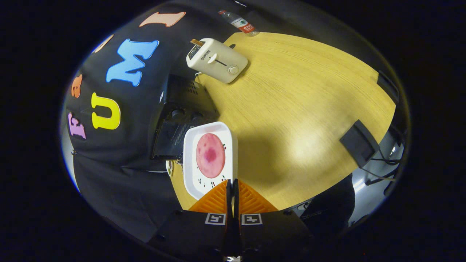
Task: Open the toaster oven, put the food inside, and close the toaster oven door.
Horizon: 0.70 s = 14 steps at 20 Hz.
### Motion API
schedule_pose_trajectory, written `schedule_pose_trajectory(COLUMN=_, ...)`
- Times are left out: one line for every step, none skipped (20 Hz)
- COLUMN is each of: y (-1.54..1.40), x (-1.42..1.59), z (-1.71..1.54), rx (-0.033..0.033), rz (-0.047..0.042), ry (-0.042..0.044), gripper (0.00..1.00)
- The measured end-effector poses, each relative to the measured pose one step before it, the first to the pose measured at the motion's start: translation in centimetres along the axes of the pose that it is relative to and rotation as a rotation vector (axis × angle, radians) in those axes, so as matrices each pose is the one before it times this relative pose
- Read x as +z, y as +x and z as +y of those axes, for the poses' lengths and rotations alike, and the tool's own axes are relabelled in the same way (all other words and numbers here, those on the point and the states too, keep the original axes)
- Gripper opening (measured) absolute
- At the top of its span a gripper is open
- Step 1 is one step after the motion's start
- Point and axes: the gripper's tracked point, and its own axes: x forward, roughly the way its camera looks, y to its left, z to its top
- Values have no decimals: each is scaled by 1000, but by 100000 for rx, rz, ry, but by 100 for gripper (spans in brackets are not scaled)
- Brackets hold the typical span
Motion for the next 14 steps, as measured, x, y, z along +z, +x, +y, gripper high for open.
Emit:
schedule_pose_trajectory(y=198, x=-886, z=1054, rx=992, rz=-435, ry=-152, gripper=2)
schedule_pose_trajectory(y=294, x=-960, z=999, rx=922, rz=301, ry=175, gripper=2)
schedule_pose_trajectory(y=314, x=-706, z=1023, rx=934, rz=546, ry=251, gripper=2)
schedule_pose_trajectory(y=175, x=-687, z=984, rx=533, rz=521, ry=-195, gripper=2)
schedule_pose_trajectory(y=301, x=-628, z=922, rx=209, rz=625, ry=-804, gripper=2)
schedule_pose_trajectory(y=250, x=-438, z=857, rx=-74, rz=360, ry=-1402, gripper=2)
schedule_pose_trajectory(y=359, x=-198, z=922, rx=-125, rz=-124, ry=-1406, gripper=2)
schedule_pose_trajectory(y=581, x=-54, z=878, rx=204, rz=-208, ry=-886, gripper=2)
schedule_pose_trajectory(y=575, x=-26, z=940, rx=683, rz=-166, ry=-297, gripper=2)
schedule_pose_trajectory(y=589, x=-105, z=925, rx=681, rz=142, ry=-49, gripper=2)
schedule_pose_trajectory(y=710, x=37, z=921, rx=1064, rz=330, ry=-401, gripper=2)
schedule_pose_trajectory(y=539, x=-235, z=785, rx=426, rz=735, ry=-1754, gripper=2)
schedule_pose_trajectory(y=858, x=-31, z=564, rx=-128, rz=641, ry=-2071, gripper=2)
schedule_pose_trajectory(y=1097, x=215, z=507, rx=-123, rz=521, ry=-1361, gripper=2)
